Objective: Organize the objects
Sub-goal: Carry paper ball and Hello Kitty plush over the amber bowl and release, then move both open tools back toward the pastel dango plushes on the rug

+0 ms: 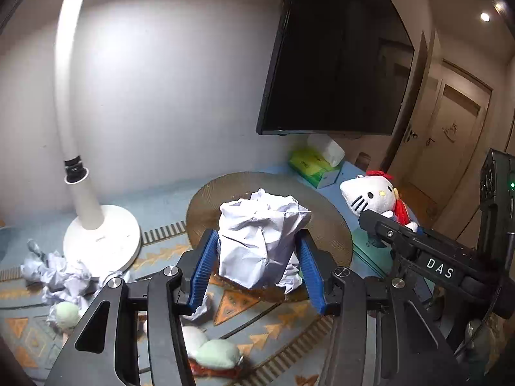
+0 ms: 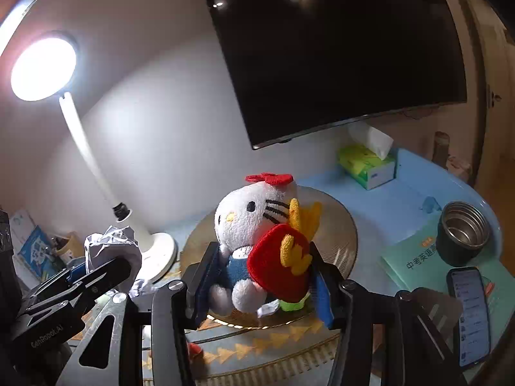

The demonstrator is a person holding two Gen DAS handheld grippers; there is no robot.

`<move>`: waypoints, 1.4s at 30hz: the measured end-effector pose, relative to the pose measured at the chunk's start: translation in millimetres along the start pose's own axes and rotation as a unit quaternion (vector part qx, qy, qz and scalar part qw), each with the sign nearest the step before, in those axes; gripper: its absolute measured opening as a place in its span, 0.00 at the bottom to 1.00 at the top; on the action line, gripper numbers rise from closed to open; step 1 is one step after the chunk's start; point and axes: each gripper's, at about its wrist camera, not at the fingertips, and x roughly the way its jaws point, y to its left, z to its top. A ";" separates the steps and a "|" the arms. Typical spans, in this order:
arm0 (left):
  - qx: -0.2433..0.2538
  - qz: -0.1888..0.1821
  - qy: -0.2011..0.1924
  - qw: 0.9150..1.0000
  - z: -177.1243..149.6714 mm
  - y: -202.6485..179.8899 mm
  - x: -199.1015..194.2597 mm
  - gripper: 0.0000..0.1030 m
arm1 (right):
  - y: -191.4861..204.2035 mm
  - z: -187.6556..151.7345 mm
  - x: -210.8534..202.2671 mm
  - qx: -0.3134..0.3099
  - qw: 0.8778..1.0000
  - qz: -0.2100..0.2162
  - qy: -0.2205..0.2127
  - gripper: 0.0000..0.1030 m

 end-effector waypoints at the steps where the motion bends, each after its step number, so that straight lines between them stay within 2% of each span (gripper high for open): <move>1: 0.002 0.000 0.004 1.000 2.4 -1.4 10.8 0.46 | -1.0 1.3 7.1 -0.001 1.000 -0.014 0.003 0.49; 3: 0.005 -0.001 0.005 1.000 4.0 -3.0 28.9 0.49 | -2.1 3.3 18.4 -0.011 0.999 -0.048 0.001 0.52; 4: 0.009 0.002 0.002 1.000 4.9 -4.0 36.9 0.58 | -1.3 3.7 25.5 -0.017 0.998 -0.056 0.002 0.56; 5: 0.011 0.010 -0.001 1.000 3.9 -5.4 41.7 0.76 | -2.6 3.8 31.1 -0.021 0.998 -0.059 0.005 0.68; 7: 0.005 0.021 -0.009 1.000 3.4 -2.8 50.4 0.88 | -7.6 3.1 38.0 -0.021 0.997 -0.072 0.008 0.71; 11: -0.017 0.022 0.004 1.000 -5.0 10.8 49.7 0.88 | -16.7 0.8 41.0 -0.018 0.997 -0.078 0.011 0.71; 13: -0.027 0.027 0.004 0.999 -10.9 18.0 39.6 0.88 | -12.5 -4.7 37.4 -0.034 0.995 -0.091 0.007 0.71; 15: -0.043 0.026 -0.001 0.999 -17.9 29.2 23.7 0.88 | -3.0 -12.9 32.0 -0.050 0.995 -0.087 0.009 0.71; 17: -0.058 0.030 -0.009 0.998 -26.5 41.1 4.4 0.88 | 5.0 -21.4 27.6 -0.058 0.996 -0.063 0.017 0.71; 20: -0.076 0.058 -0.031 0.995 -51.6 60.5 -36.6 0.88 | 25.7 -38.4 14.4 -0.073 0.997 -0.018 0.026 0.72; 22: -0.101 0.079 -0.039 0.991 -75.2 78.4 -61.9 0.88 | 38.7 -50.3 8.4 -0.073 0.997 0.013 0.031 0.81; 23: -0.116 0.092 -0.039 0.988 -88.7 89.8 -73.2 0.88 | 44.7 -56.5 7.3 -0.071 0.996 0.030 0.034 0.85; 28: -0.166 0.194 -0.037 0.966 -144.5 140.6 -116.2 0.88 | 84.0 -96.9 9.7 -0.083 0.989 0.106 0.056 0.85; 31: -0.204 0.212 -0.032 0.955 -165.3 167.0 -124.1 0.88 | 105.2 -119.7 16.7 -0.085 0.981 0.159 0.074 0.85; 33: -0.216 0.223 -0.031 0.950 -175.8 177.9 -124.6 0.88 | 118.5 -130.3 21.4 -0.095 0.976 0.176 0.087 0.85; 36: -0.215 0.235 -0.030 0.947 -189.0 184.0 -118.1 0.88 | 134.6 -148.1 24.6 -0.120 0.964 0.220 0.092 0.85; 38: -0.208 0.250 -0.011 0.946 -194.9 183.7 -108.0 0.88 | 139.9 -158.8 30.1 -0.132 0.962 0.221 0.094 0.85; 40: -0.195 0.242 -0.018 0.950 -193.0 177.9 -109.6 0.88 | 145.8 -167.1 39.2 -0.142 0.961 0.207 0.114 0.85; 42: -0.189 0.245 -0.013 0.951 -193.4 175.1 -108.8 0.88 | 148.4 -169.2 42.9 -0.147 0.961 0.204 0.119 0.85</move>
